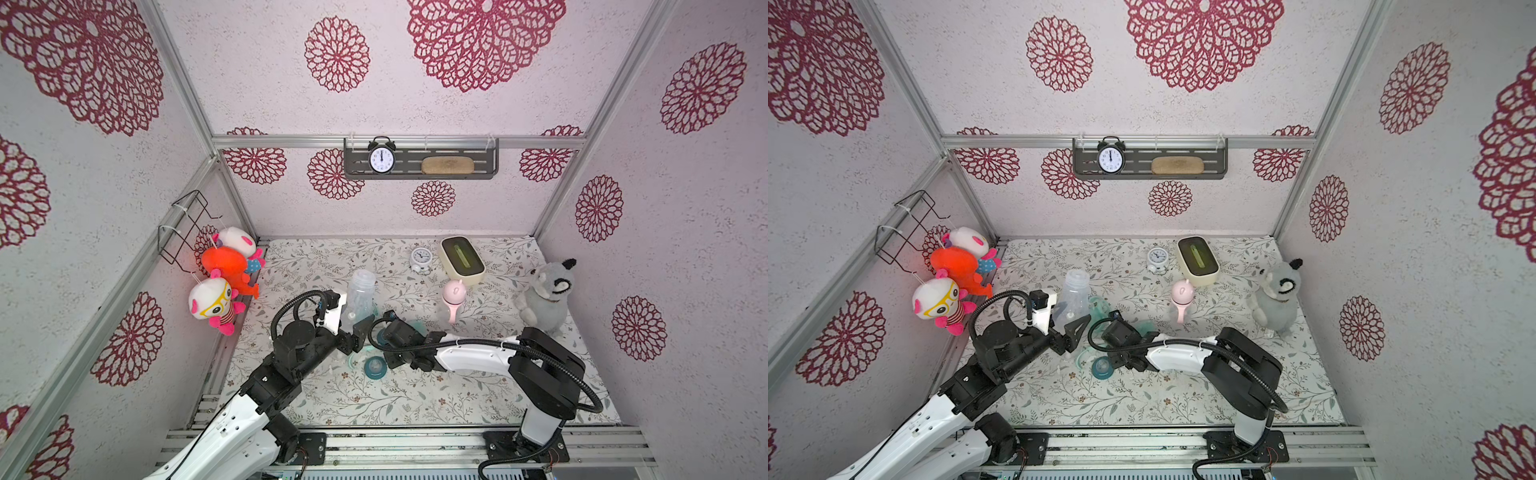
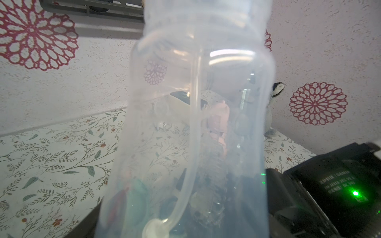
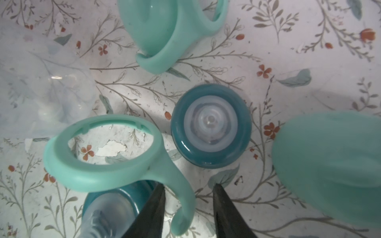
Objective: Assemble the baby bottles
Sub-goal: Pick up the handle at the center of the board.
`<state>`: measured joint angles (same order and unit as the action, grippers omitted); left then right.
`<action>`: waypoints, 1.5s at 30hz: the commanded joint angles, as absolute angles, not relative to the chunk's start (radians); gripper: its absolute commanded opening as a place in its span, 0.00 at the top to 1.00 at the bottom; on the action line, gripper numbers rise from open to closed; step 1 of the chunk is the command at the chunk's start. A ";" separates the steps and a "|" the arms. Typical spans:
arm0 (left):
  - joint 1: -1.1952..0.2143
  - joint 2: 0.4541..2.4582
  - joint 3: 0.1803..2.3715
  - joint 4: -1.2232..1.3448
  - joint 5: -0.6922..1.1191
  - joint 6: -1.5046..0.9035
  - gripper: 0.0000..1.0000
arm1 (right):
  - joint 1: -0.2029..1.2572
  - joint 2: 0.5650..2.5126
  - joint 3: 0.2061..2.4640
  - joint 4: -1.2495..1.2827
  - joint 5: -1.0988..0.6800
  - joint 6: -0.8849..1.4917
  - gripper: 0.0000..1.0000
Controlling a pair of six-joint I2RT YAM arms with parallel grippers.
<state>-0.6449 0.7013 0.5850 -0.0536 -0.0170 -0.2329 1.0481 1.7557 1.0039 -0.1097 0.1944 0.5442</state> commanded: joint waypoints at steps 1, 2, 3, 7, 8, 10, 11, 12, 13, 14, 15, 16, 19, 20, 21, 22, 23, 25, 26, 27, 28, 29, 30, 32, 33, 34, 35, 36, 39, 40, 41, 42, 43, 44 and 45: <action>-0.638 0.696 0.613 -0.046 -0.028 -0.240 1.00 | 1.054 1.761 1.032 -0.136 0.252 0.568 0.60; -0.638 0.699 0.615 -0.048 -0.028 -0.241 1.00 | 1.054 1.767 1.035 -0.137 0.253 0.571 0.61; -0.638 0.699 0.617 -0.049 -0.028 -0.242 1.00 | 1.055 1.772 1.036 -0.138 0.257 0.573 0.61; -0.637 0.700 0.622 -0.057 -0.031 -0.242 1.00 | 1.058 1.797 1.045 -0.145 0.265 0.580 0.63; -0.637 0.698 0.622 -0.060 -0.032 -0.242 1.00 | 1.059 1.801 1.048 -0.149 0.265 0.581 0.63; -0.637 0.696 0.623 -0.062 -0.034 -0.241 1.00 | 1.062 1.810 1.051 -0.150 0.269 0.581 0.65; -0.637 0.695 0.624 -0.063 -0.035 -0.241 1.00 | 1.063 1.815 1.053 -0.151 0.270 0.581 0.66; -0.637 0.695 0.623 -0.062 -0.035 -0.241 1.00 | 1.064 1.819 1.054 -0.154 0.270 0.583 0.68; -0.637 0.695 0.623 -0.062 -0.036 -0.241 1.00 | 1.066 1.822 1.057 -0.156 0.272 0.584 0.70; -0.637 0.695 0.622 -0.063 -0.037 -0.240 1.00 | 1.068 1.825 1.059 -0.155 0.272 0.584 0.71; -0.637 0.695 0.623 -0.063 -0.037 -0.239 1.00 | 1.069 1.826 1.060 -0.158 0.272 0.585 0.72; -0.637 0.695 0.622 -0.063 -0.038 -0.239 1.00 | 1.071 1.828 1.061 -0.159 0.275 0.584 0.74; -0.637 0.695 0.621 -0.061 -0.037 -0.238 1.00 | 1.072 1.830 1.068 -0.167 0.284 0.586 0.77; -0.637 0.695 0.622 -0.061 -0.037 -0.238 1.00 | 1.072 1.831 1.071 -0.169 0.288 0.587 0.78; -0.637 0.695 0.621 -0.061 -0.037 -0.238 1.00 | 1.072 1.831 1.073 -0.172 0.295 0.589 0.79; -0.637 0.695 0.623 -0.061 -0.036 -0.238 1.00 | 1.072 1.829 1.075 -0.173 0.298 0.592 0.80; -0.637 0.695 0.623 -0.060 -0.035 -0.236 1.00 | 1.072 1.830 1.077 -0.174 0.303 0.594 0.80; -0.636 0.695 0.623 -0.060 -0.034 -0.237 1.00 | 1.072 1.829 1.083 -0.176 0.313 0.600 0.85; -0.637 0.695 0.623 -0.060 -0.034 -0.236 1.00 | 1.072 1.830 1.086 -0.176 0.316 0.601 0.86; -0.637 0.695 0.624 -0.060 -0.033 -0.236 1.00 | 1.072 1.832 1.089 -0.178 0.320 0.604 0.87; -0.636 0.695 0.624 -0.061 -0.032 -0.236 1.00 | 1.072 1.833 1.093 -0.180 0.322 0.607 0.89; -0.636 0.694 0.625 -0.061 -0.032 -0.236 1.00 | 1.072 1.833 1.096 -0.182 0.325 0.609 0.90; -0.637 0.693 0.625 -0.061 -0.032 -0.236 1.00 | 1.072 1.835 1.101 -0.186 0.332 0.611 0.91; -0.637 0.692 0.624 -0.061 -0.032 -0.236 1.00 | 1.072 1.832 1.104 -0.190 0.337 0.611 0.92; -0.637 0.692 0.625 -0.061 -0.032 -0.236 1.00 | 1.072 1.829 1.106 -0.192 0.341 0.611 0.93; -0.637 0.692 0.627 -0.061 -0.032 -0.237 1.00 | 1.072 1.825 1.107 -0.195 0.344 0.611 0.94; -0.637 0.693 0.626 -0.062 -0.032 -0.238 1.00 | 1.072 1.819 1.107 -0.199 0.345 0.611 0.94; -0.637 0.693 0.627 -0.063 -0.035 -0.237 1.00 | 1.072 1.810 1.106 -0.205 0.349 0.609 0.95; -0.637 0.692 0.633 -0.070 -0.043 -0.239 1.00 | 1.072 1.771 1.103 -0.239 0.368 0.608 0.96; -0.637 0.695 0.637 -0.073 -0.049 -0.239 1.00 | 1.072 1.755 1.107 -0.260 0.381 0.607 0.97; -0.637 0.696 0.638 -0.075 -0.053 -0.241 1.00 | 1.072 1.738 1.109 -0.279 0.395 0.607 0.98; -0.635 0.699 0.638 -0.075 -0.055 -0.241 1.00 | 1.071 1.718 1.113 -0.301 0.413 0.607 0.98; -0.636 0.701 0.637 -0.073 -0.054 -0.242 1.00 | 1.071 1.697 1.118 -0.325 0.431 0.607 0.99; -0.635 0.702 0.634 -0.068 -0.053 -0.244 1.00 | 1.069 1.679 1.122 -0.346 0.450 0.607 1.00; -0.634 0.703 0.630 -0.060 -0.051 -0.245 1.00 | 1.066 1.658 1.132 -0.377 0.470 0.606 1.00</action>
<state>-0.6430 0.7025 0.6163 -0.0902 -0.0402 -0.2367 1.0668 1.7576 1.0843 -0.2886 0.3756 0.5953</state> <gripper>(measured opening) 0.809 0.127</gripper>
